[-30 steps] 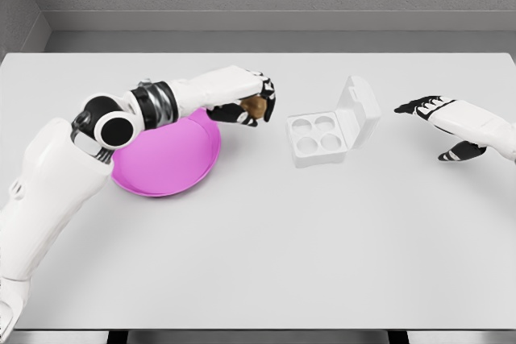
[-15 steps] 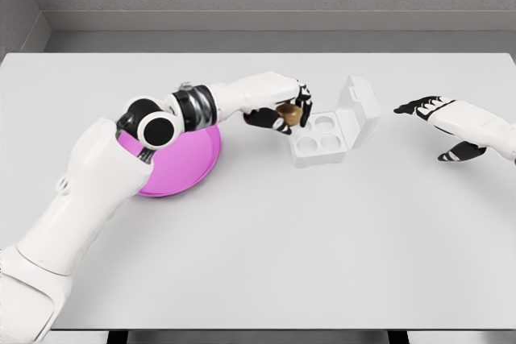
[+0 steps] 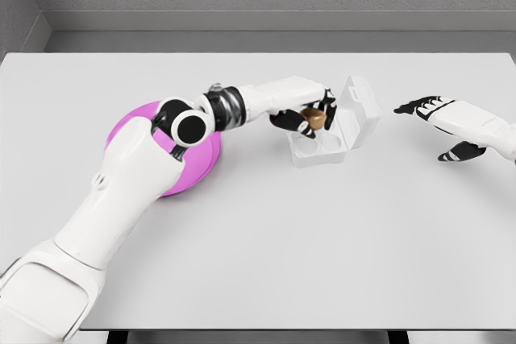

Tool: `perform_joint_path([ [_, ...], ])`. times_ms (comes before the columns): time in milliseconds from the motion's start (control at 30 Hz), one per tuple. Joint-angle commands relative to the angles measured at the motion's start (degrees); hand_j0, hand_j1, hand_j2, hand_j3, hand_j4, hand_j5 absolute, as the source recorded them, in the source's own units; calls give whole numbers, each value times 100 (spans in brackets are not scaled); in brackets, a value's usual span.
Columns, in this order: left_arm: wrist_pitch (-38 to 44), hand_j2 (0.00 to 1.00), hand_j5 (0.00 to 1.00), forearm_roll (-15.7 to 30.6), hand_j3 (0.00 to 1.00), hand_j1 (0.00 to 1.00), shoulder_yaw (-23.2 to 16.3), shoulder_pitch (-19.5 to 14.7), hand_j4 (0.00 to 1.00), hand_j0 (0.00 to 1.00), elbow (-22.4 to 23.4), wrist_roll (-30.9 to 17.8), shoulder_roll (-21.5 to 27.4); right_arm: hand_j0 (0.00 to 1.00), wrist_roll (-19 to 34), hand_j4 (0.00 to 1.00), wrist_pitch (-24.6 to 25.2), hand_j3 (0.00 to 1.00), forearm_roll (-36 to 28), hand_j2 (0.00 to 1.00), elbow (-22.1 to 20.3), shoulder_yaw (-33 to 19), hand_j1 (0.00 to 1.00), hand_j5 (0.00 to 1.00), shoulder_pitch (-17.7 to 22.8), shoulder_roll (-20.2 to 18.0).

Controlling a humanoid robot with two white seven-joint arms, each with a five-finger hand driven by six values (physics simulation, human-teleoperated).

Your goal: Pack egg into the box and close the box lid

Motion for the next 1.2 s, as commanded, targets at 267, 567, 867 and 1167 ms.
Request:
perform_joint_path([
  [267, -26, 28, 28, -40, 28, 28, 5, -132, 28, 28, 744, 4, -322, 100, -3, 100, 8, 100, -36, 100, -2, -4, 100, 100, 0, -7],
  [567, -35, 33, 33, -49, 33, 33, 14, -229, 33, 33, 999, 4, -322, 100, -3, 100, 8, 100, -27, 100, -2, -4, 100, 100, 0, -7],
  [867, -35, 57, 57, -146, 57, 57, 14, -229, 57, 57, 1025, 4, -322, 100, -3, 100, 8, 100, -36, 100, -2, -4, 100, 100, 0, -16],
  [1167, -35, 66, 66, -137, 66, 66, 14, -229, 66, 66, 1008, 4, -322, 100, -3, 100, 8, 100, -27, 100, -2, -4, 100, 100, 0, -16],
])
